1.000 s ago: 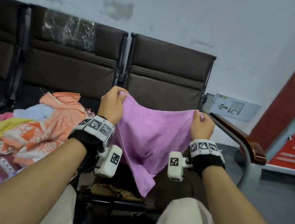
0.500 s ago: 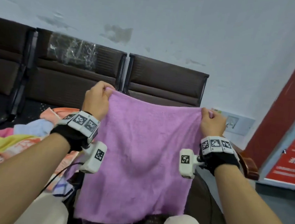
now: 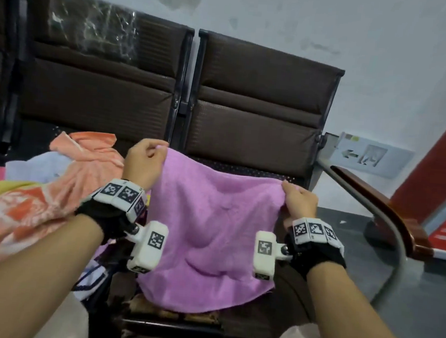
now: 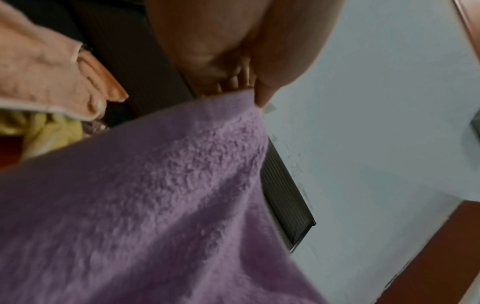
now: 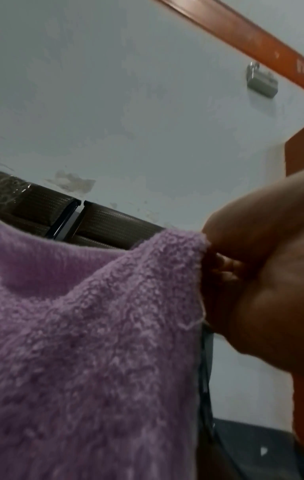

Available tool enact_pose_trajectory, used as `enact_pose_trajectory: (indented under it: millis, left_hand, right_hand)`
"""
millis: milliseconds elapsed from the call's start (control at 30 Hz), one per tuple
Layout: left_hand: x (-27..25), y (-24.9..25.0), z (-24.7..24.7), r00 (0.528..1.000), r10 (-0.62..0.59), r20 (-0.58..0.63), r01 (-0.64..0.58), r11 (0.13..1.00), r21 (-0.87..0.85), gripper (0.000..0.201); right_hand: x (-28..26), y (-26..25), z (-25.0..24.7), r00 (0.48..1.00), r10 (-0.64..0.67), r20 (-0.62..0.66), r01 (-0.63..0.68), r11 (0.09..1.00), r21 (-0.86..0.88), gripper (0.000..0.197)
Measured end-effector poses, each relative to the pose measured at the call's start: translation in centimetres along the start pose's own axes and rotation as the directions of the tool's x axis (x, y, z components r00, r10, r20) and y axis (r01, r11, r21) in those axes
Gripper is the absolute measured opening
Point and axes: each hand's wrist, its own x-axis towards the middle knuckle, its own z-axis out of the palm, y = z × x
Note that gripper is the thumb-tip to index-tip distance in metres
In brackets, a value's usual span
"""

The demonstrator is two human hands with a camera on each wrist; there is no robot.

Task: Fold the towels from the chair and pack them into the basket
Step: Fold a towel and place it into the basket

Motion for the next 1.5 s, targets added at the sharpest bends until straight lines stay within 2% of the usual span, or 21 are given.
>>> enact_pose_trajectory:
  millis: [100, 233, 300, 367, 433, 500, 533, 567, 600, 667, 700, 733, 767, 833, 867, 900, 967, 1033, 1200, 1367, 1500]
  left_hand:
    - [-1.3, -1.9, 1.3, 0.996, -0.087, 0.017, 0.088, 0.992, -0.094, 0.017]
    - [-2.2, -2.6, 2.8, 0.99, -0.122, 0.067, 0.129, 0.987, -0.101, 0.016]
    - [-2.3, -2.5, 3.2, 0.986, -0.13, 0.106, 0.14, 0.985, -0.1, 0.013]
    - [-2.4, -2.7, 3.3, 0.981, -0.139, 0.139, 0.152, 0.984, -0.092, 0.012]
    - [-2.3, -3.1, 3.2, 0.973, -0.154, 0.174, 0.168, 0.983, -0.069, 0.011]
    - [-2.4, -3.5, 3.2, 0.963, -0.18, 0.201, 0.198, 0.978, -0.071, 0.011]
    - [-2.4, -3.6, 3.3, 0.958, -0.189, 0.217, 0.21, 0.974, -0.079, 0.011]
    - [-2.5, -3.8, 3.3, 0.952, -0.196, 0.235, 0.22, 0.972, -0.084, 0.011]
    - [-2.6, -3.9, 3.4, 0.945, -0.2, 0.259, 0.229, 0.969, -0.087, 0.011]
    - [-2.9, -3.9, 3.7, 0.923, -0.207, 0.325, 0.252, 0.962, -0.104, 0.01]
    - [-3.1, -3.9, 3.8, 0.911, -0.21, 0.356, 0.264, 0.958, -0.112, 0.009]
    - [-3.2, -3.9, 3.8, 0.9, -0.208, 0.382, 0.271, 0.955, -0.118, 0.009]
    - [-3.3, -3.9, 3.8, 0.891, -0.205, 0.405, 0.273, 0.955, -0.118, 0.008]
    - [-3.5, -3.7, 3.7, 0.875, -0.2, 0.44, 0.272, 0.956, -0.107, 0.008]
    - [-3.7, -3.7, 3.7, 0.867, -0.202, 0.454, 0.276, 0.956, -0.102, 0.008]
    - [-3.9, -3.6, 3.5, 0.858, -0.205, 0.472, 0.283, 0.954, -0.101, 0.008]
    - [-4.2, -3.2, 3.4, 0.828, -0.203, 0.522, 0.297, 0.95, -0.102, 0.011]
    - [-4.5, -2.9, 3.3, 0.805, -0.197, 0.559, 0.304, 0.947, -0.106, 0.017]
    - [-5.1, -2.3, 3.0, 0.782, -0.21, 0.587, 0.318, 0.944, -0.087, 0.021]
    - [-5.4, -2.1, 3.0, 0.759, -0.219, 0.613, 0.317, 0.947, -0.053, 0.024]
    - [-5.5, -1.9, 3.0, 0.731, -0.238, 0.639, 0.366, 0.928, -0.074, 0.024]
  right_hand:
    - [-1.6, 1.9, 1.5, 0.988, 0.09, 0.124, -0.113, 0.975, 0.192, 0.009]
    - [-3.7, 1.4, 3.5, 0.951, -0.032, 0.309, -0.038, 0.975, 0.218, 0.021]
    - [-4.3, 0.9, 3.9, 0.89, -0.045, 0.453, -0.077, 0.966, 0.246, 0.024]
    - [-4.5, 0.8, 4.0, 0.806, -0.041, 0.591, -0.154, 0.949, 0.276, 0.029]
    - [-4.5, 1.2, 3.9, 0.733, -0.044, 0.679, -0.19, 0.945, 0.267, 0.032]
    - [-4.3, 1.9, 3.7, 0.728, -0.073, 0.682, -0.051, 0.986, 0.16, 0.031]
    - [-4.2, 2.4, 3.6, 0.735, -0.113, 0.668, 0.102, 0.993, 0.057, 0.027]
    - [-4.0, 2.9, 3.4, 0.732, -0.168, 0.66, 0.29, 0.954, -0.078, 0.02]
    - [-3.9, 3.3, 3.1, 0.715, -0.227, 0.661, 0.469, 0.857, -0.213, 0.013]
    - [-3.7, 3.4, 3.0, 0.63, -0.335, 0.701, 0.713, 0.606, -0.351, 0.005]
    - [-3.8, 3.3, 3.2, 0.584, -0.39, 0.712, 0.773, 0.536, -0.34, 0.007]
    - [-4.0, 3.1, 3.5, 0.553, -0.435, 0.711, 0.798, 0.523, -0.3, 0.009]
    - [-4.1, 3.0, 3.9, 0.548, -0.465, 0.695, 0.786, 0.57, -0.239, 0.014]
    - [-4.4, 3.0, 4.7, 0.606, -0.441, 0.662, 0.665, 0.738, -0.117, 0.02]
    - [-4.5, 3.1, 5.0, 0.628, -0.406, 0.664, 0.61, 0.787, -0.096, 0.02]
    - [-4.5, 3.3, 5.2, 0.629, -0.383, 0.677, 0.593, 0.799, -0.099, 0.017]
    - [-4.4, 3.7, 5.6, 0.593, -0.372, 0.714, 0.622, 0.775, -0.113, 0.008]
    - [-4.3, 3.9, 5.9, 0.575, -0.375, 0.727, 0.65, 0.749, -0.129, 0.007]
    - [-4.4, 3.9, 6.2, 0.618, -0.348, 0.705, 0.596, 0.792, -0.131, 0.008]
    - [-4.8, 3.7, 6.0, 0.589, -0.33, 0.738, 0.59, 0.8, -0.113, 0.01]
    - [-4.9, 3.6, 5.7, 0.608, -0.324, 0.725, 0.593, 0.792, -0.144, 0.01]
